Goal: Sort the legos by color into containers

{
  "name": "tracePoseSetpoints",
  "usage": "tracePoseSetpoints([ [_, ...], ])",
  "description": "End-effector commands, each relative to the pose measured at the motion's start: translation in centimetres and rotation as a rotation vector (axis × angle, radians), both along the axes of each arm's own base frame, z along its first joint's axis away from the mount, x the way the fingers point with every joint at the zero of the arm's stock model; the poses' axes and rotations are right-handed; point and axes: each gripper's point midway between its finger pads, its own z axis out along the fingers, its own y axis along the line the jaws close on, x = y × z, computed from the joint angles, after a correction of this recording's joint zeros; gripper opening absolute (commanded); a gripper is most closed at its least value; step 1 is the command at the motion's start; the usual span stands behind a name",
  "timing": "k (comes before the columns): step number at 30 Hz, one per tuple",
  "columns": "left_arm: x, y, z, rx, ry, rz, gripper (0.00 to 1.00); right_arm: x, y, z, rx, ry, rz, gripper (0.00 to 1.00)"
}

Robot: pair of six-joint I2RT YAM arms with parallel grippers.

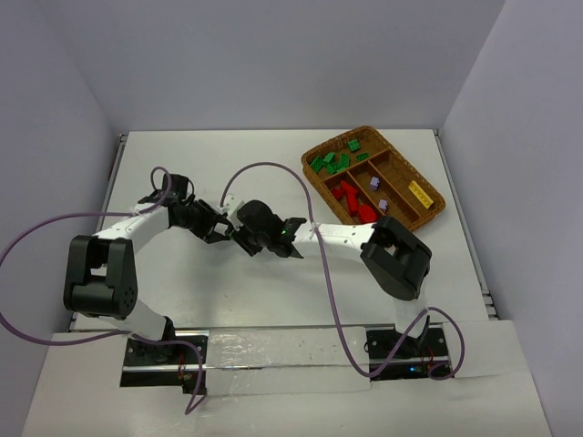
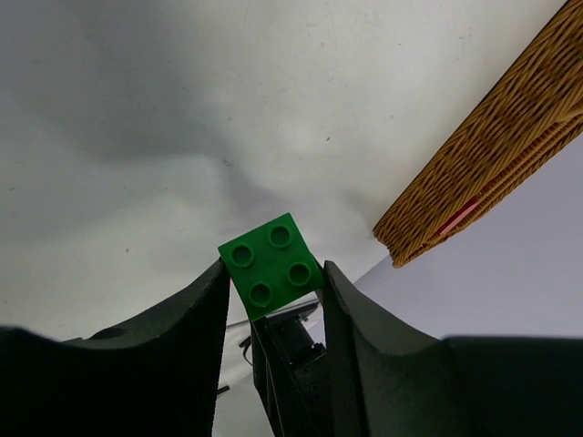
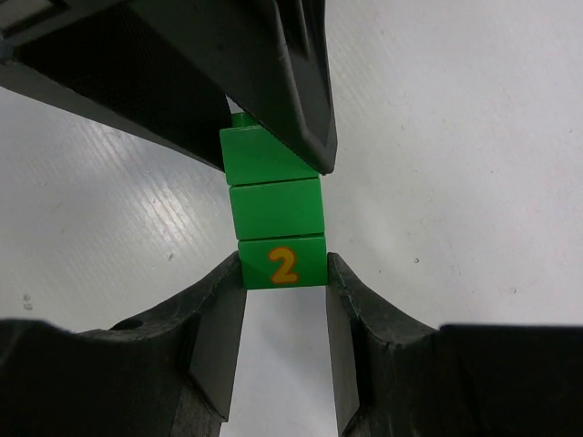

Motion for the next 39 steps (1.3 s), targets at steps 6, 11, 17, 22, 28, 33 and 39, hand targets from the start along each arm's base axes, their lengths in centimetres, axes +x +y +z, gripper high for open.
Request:
tracePoseSetpoints([
  [6,1.2,0.2,1.3,0.007,-0.065,-0.02,0.0,0.9,-1.7,3.5,0.046,-0.126,-0.076,0.0],
  [11,2.5,0.9,2.2,0.039,-0.087,-0.006,0.0,0.9,-3.8,3.8,0.06,-0.143,-0.134,0.0],
  [17,3.2,1.1,2.9,0.052,-0.109,0.004,0.0,0.9,-5.5,3.6,0.083,-0.119,-0.178,0.0],
  [22,3.1,1.5,3.2,0.08,-0.135,0.001,0.0,2.7,-8.1,4.6,0.165,-0.065,-0.274,0.0],
  [28,2.8,3.1,3.7,0.188,-0.204,-0.022,0.01,7.4,-13.6,6.6,0.239,0.05,-0.443,0.0],
  [33,2.9,4.8,5.6,0.299,-0.301,-0.034,0.36,12.4,-19.2,8.4,0.309,0.114,-0.693,0.0],
  [39,2.7,5.9,7.7,0.373,-0.402,-0.062,0.9,18.9,-25.6,9.8,0.367,0.088,-0.911,0.08],
])
